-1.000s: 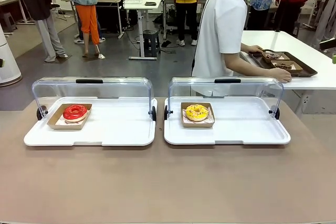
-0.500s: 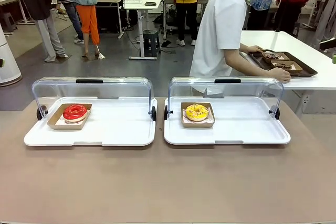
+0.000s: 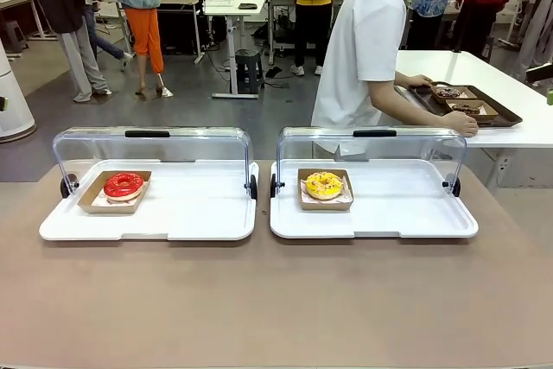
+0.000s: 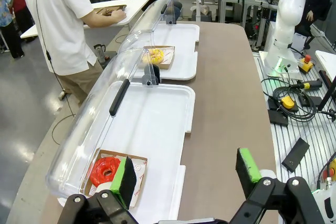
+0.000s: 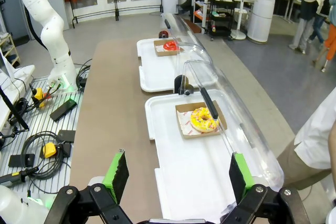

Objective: Provide the desired donut to the person.
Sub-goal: Place the picked Paper togo box onto the Handle tray extended by the person.

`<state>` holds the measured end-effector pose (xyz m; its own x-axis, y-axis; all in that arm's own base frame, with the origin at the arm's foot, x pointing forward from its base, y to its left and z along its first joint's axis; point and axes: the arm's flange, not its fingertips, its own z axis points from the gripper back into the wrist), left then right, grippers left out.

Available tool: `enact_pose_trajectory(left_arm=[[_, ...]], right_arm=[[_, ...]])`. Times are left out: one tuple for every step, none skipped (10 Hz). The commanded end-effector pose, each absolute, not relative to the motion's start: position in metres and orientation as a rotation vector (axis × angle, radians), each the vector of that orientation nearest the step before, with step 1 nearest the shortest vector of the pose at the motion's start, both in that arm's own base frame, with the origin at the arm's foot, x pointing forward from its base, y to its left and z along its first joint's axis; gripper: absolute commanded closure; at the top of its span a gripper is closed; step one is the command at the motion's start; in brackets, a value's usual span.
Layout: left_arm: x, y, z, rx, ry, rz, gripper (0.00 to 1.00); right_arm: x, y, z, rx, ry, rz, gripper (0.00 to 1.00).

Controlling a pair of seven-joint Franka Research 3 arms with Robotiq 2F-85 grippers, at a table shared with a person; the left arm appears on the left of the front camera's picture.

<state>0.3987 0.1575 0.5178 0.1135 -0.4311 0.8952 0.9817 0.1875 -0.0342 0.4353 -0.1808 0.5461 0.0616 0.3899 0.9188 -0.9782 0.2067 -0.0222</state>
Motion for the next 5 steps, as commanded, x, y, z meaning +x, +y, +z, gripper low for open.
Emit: enact_pose_trajectory(left_arm=[[0.3984,0.1584,0.5191,-0.782,-0.901,-1.211,0.0],[0.3984,0.1584,0.5191,-0.782,-0.901,-1.211,0.0],[0.3984,0.1584,0.5191,-0.782,-0.901,-1.211,0.0],[0.3984,0.1584,0.5191,-0.782,-0.901,-1.211,0.0],[0.3984,0.1584,0.5191,-0.782,-0.901,-1.211,0.0]], right_arm=[[0.4365,-0.1791,0.5466,0.782,-1.012,1.203,0.0],[0.4365,-0.1791,0.5466,0.782,-1.012,1.203,0.0],[0.4365,-0.1791,0.5466,0.782,-1.012,1.203,0.0],[0.4365,-0.1791,0.5466,0.782,-1.012,1.203,0.0],[0.4365,-0.1791,0.5466,0.782,-1.012,1.203,0.0]])
